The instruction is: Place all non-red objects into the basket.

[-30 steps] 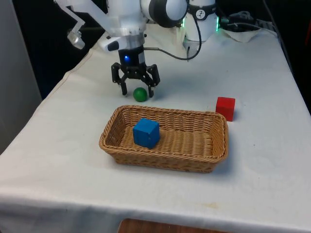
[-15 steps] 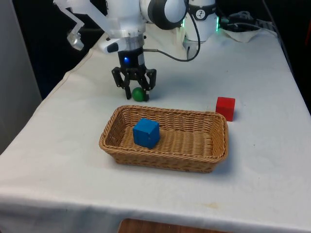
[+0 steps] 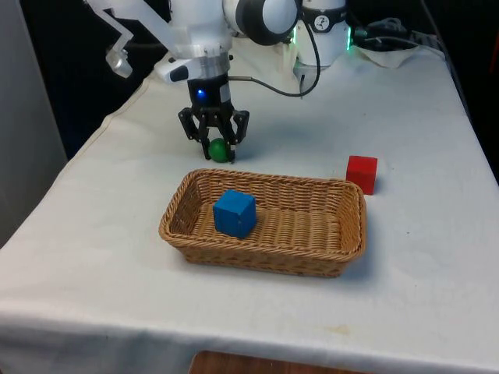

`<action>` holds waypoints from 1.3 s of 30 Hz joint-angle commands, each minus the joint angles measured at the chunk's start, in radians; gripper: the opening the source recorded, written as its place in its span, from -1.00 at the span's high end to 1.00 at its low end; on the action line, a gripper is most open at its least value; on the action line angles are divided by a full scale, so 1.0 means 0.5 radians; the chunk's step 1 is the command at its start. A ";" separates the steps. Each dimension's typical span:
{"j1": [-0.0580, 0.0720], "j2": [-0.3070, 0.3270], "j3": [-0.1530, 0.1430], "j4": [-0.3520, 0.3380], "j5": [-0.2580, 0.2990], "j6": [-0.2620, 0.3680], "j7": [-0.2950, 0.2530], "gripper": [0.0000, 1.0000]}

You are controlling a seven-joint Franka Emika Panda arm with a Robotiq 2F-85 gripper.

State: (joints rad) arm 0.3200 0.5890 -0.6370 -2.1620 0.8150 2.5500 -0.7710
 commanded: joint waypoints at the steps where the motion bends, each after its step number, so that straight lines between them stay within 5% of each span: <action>1: 0.026 -0.040 -0.040 -0.020 -0.044 -0.024 0.028 1.00; 6: 0.034 -0.108 -0.060 -0.036 -0.092 -0.040 0.050 1.00; 7: 0.004 -0.096 -0.024 -0.024 -0.054 -0.026 0.016 1.00; 8: 0.034 -0.138 -0.066 -0.042 -0.118 -0.048 0.062 1.00; 14: 0.030 -0.244 -0.080 -0.052 -0.214 -0.074 0.118 1.00; 15: 0.006 -0.218 -0.048 -0.042 -0.162 -0.052 0.078 1.00; 17: 0.032 -0.266 -0.082 -0.042 -0.248 -0.084 0.146 1.00; 22: 0.028 -0.322 -0.074 -0.012 -0.338 -0.116 0.228 1.00; 23: 0.010 -0.324 -0.058 -0.018 -0.310 -0.100 0.196 1.00; 24: 0.032 -0.326 -0.072 -0.004 -0.346 -0.124 0.240 1.00; 29: 0.056 -0.354 -0.058 0.028 -0.372 -0.146 0.304 1.00; 30: 0.032 -0.350 -0.040 0.034 -0.346 -0.140 0.272 1.00; 31: 0.062 -0.360 -0.052 0.030 -0.380 -0.146 0.322 1.00; 35: 0.080 -0.392 -0.010 0.040 -0.412 -0.146 0.398 1.00; 38: 0.088 -0.396 0.020 0.056 -0.418 -0.144 0.438 1.00; 39: 0.068 -0.406 0.034 0.052 -0.396 -0.140 0.408 1.00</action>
State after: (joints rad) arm 0.3540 0.3860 -0.6200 -2.1360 0.6170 2.4800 -0.5670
